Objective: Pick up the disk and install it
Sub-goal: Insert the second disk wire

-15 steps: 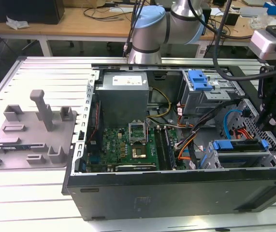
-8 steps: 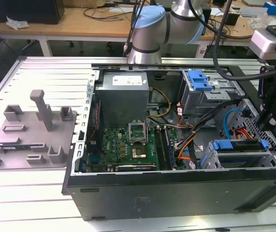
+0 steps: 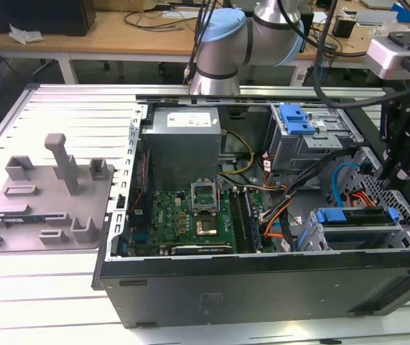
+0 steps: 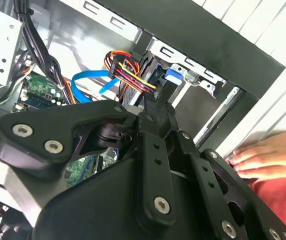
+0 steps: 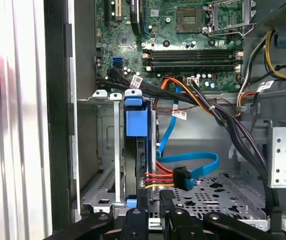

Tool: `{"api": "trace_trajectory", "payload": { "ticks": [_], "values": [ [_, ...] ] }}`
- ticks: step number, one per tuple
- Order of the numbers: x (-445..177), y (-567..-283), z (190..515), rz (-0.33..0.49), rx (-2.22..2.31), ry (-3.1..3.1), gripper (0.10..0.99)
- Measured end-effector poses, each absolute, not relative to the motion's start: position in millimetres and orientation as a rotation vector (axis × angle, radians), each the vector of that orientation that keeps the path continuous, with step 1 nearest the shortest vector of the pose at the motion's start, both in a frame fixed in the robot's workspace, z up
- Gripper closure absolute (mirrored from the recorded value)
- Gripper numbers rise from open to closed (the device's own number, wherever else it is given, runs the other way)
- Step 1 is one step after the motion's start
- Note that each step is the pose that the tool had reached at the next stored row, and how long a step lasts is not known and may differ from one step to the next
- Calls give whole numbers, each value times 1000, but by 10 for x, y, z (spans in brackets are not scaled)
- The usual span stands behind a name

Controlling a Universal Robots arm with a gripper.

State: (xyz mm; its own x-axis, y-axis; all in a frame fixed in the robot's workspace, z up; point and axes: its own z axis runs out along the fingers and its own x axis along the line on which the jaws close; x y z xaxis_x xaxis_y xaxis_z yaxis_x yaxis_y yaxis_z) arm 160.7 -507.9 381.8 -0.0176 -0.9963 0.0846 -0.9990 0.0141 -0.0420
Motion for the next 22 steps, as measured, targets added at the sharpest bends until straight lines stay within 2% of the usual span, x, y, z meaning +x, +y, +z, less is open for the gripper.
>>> {"api": "trace_trajectory", "payload": {
  "ticks": [7,8,9,10,13,20,22],
  "values": [
    [1742,-4912,3817,187,2144,-2174,835],
    [1745,-4890,3817,192,2142,-2171,776],
    [1748,-4870,3817,196,2140,-2169,776],
    [1749,-4855,3817,200,2138,-2167,710],
    [1750,-4818,3816,215,2130,-2159,710],
    [1748,-4433,3815,399,2028,-2050,710],
    [1604,-4414,3796,418,2016,-2037,710]
  ]
}}
